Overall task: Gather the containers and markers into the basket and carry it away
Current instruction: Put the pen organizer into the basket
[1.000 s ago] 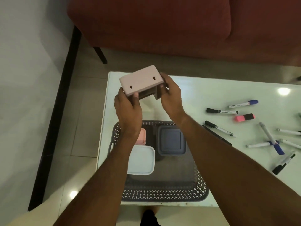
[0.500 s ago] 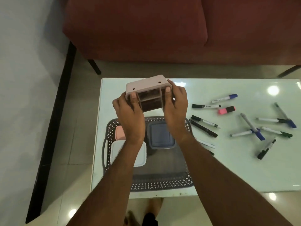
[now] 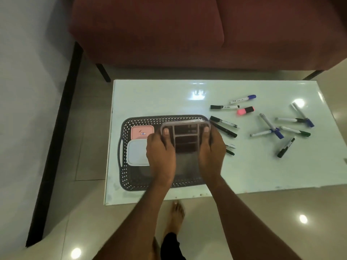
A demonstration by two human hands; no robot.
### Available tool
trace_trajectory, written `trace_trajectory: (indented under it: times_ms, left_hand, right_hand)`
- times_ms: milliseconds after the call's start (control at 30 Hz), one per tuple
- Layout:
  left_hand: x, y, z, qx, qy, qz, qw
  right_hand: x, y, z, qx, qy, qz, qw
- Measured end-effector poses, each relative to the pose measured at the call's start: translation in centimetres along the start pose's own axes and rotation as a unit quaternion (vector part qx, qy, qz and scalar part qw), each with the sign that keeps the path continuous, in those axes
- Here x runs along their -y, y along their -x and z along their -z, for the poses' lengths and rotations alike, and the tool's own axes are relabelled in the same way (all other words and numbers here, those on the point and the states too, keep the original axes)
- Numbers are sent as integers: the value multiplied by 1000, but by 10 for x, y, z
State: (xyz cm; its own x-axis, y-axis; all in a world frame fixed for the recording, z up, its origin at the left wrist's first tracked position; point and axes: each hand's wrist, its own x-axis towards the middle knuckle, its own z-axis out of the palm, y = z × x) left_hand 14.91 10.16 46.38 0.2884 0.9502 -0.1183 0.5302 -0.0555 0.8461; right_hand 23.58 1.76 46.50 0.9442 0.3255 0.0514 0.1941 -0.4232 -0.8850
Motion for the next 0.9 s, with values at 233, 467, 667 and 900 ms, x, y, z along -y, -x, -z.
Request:
trace_trajectory:
  times_ms: [233,467,667,900]
  left_hand:
    - [17,43,6,53,-58,9,997]
    - [36,58,4,99,-146,15,984]
    - [37,59,2,103,-143,35,984]
    - [34,54,1,120,-122,79,982]
  right_hand:
    - [-34,37,20,-1,130,-60,990]
    - [-50,52,19,60,237,-84,966]
    - [-50,44,14,105,236,-94,962]
    - [-58,36,5,128,227,-92,961]
